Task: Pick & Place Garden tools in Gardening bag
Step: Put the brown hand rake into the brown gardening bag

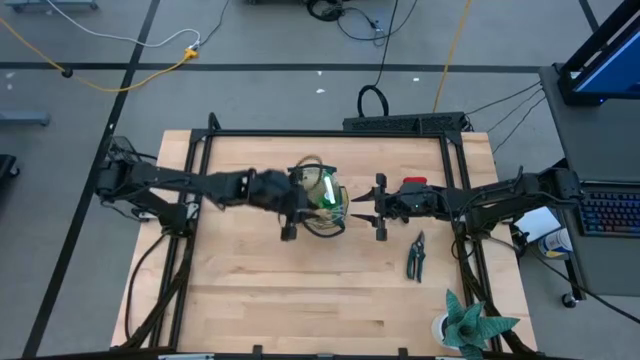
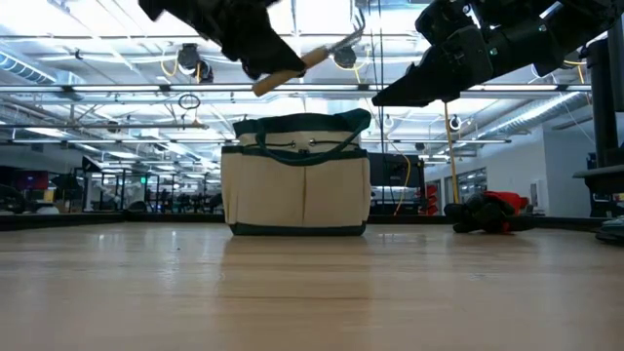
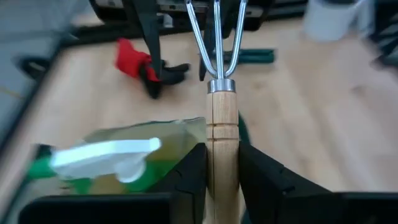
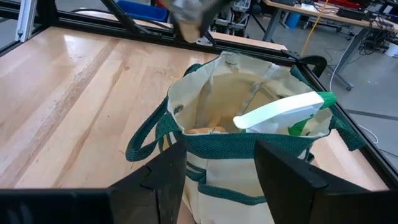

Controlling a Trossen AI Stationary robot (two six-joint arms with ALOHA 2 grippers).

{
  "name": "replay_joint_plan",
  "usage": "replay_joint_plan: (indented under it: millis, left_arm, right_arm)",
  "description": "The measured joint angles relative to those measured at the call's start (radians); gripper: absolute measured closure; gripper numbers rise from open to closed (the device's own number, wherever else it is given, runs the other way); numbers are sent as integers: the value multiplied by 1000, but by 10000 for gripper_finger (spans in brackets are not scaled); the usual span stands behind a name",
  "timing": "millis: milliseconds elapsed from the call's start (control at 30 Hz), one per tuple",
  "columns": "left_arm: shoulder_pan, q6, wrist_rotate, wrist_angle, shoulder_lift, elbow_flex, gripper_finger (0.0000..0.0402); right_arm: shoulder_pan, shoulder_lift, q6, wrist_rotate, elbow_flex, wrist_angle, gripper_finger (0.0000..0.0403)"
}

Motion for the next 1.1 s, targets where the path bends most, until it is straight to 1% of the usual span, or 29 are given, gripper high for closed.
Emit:
replay_joint_plan:
  millis: [67, 100, 200, 267, 300, 367, 400, 567, 700, 800, 867, 967, 1100]
  left_arm:
    - [54, -44, 111, -1, 1, 0, 305]
    - [76, -52, 144, -4, 1, 0, 305]
    - [120, -42, 174, -31, 25, 2, 324]
    - [143, -10, 190, -66, 32, -2, 347]
    - [152, 5, 192, -53, 38, 1, 362]
    - [167, 12, 190, -71, 43, 3, 389]
    - [173, 4, 190, -90, 43, 0, 396]
    - [174, -21, 172, -59, 34, 0, 382]
    - [165, -13, 165, -21, 12, 2, 381]
    - [153, -80, 165, -14, 11, 0, 383]
    - [141, -92, 165, -3, 7, 1, 379]
    - [125, -98, 164, -9, 7, 1, 364]
    - [109, -168, 157, 32, 8, 1, 329]
  right_arm:
    - [0, 0, -2, 0, 0, 0, 220]
    - [0, 0, -2, 0, 0, 0, 220]
    - [0, 0, -2, 0, 0, 0, 220]
    - [0, 0, -2, 0, 0, 0, 220]
    - [0, 0, -2, 0, 0, -3, 220]
    - [0, 0, -1, 0, 0, -7, 220]
    - [0, 0, 4, 0, 0, -8, 220]
    - [0, 0, 5, 2, 0, -20, 220]
    - [0, 0, -13, 3, 0, -29, 220]
    - [0, 0, -17, 3, 1, -42, 220]
    - [0, 0, -29, 3, 1, -65, 220]
    - [0, 0, -61, 2, 1, -68, 220]
    - [0, 0, -89, 1, 1, -68, 220]
